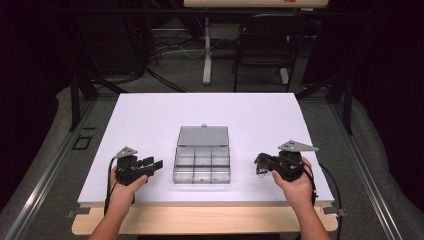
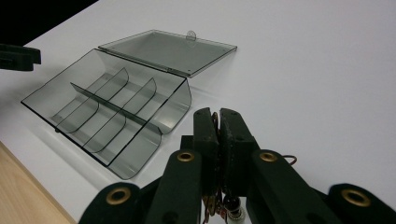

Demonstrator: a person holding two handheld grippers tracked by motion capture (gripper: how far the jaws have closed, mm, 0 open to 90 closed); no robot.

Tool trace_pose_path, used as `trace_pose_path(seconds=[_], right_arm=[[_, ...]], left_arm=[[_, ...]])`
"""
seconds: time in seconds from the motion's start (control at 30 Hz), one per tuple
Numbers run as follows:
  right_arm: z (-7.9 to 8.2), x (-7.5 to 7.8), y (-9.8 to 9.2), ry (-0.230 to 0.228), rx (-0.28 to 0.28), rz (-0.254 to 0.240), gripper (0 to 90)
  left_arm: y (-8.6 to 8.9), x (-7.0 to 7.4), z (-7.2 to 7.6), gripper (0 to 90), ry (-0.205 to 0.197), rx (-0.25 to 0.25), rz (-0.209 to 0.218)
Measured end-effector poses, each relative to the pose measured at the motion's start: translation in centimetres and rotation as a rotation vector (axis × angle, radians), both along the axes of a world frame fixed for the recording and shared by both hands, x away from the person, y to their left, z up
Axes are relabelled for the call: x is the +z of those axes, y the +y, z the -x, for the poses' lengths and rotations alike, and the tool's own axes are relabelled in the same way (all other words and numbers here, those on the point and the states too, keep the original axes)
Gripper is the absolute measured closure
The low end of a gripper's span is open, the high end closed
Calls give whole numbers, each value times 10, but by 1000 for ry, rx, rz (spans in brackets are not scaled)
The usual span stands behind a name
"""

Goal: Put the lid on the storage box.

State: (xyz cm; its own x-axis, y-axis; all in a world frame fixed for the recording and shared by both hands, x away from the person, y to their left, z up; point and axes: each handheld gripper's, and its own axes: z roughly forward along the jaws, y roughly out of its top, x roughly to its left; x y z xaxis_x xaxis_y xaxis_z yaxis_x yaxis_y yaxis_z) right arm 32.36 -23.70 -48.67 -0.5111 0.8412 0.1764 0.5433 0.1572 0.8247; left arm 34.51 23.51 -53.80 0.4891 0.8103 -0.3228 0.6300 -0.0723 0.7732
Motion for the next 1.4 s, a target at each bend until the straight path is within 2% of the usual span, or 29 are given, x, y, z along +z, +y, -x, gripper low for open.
trace_pose_path(seconds=[0.23,0.53,1.4], right_arm=[[-4,9,5,-6,10,4,858],[-7,18,13,-10,40,18,857],[-14,31,47,-29,124,37,857]], left_arm=[[1,0,-1,499,10,-8,-6],[1,-1,-1,499,4,-1,-3],[2,-1,-1,498,3,3,-4]])
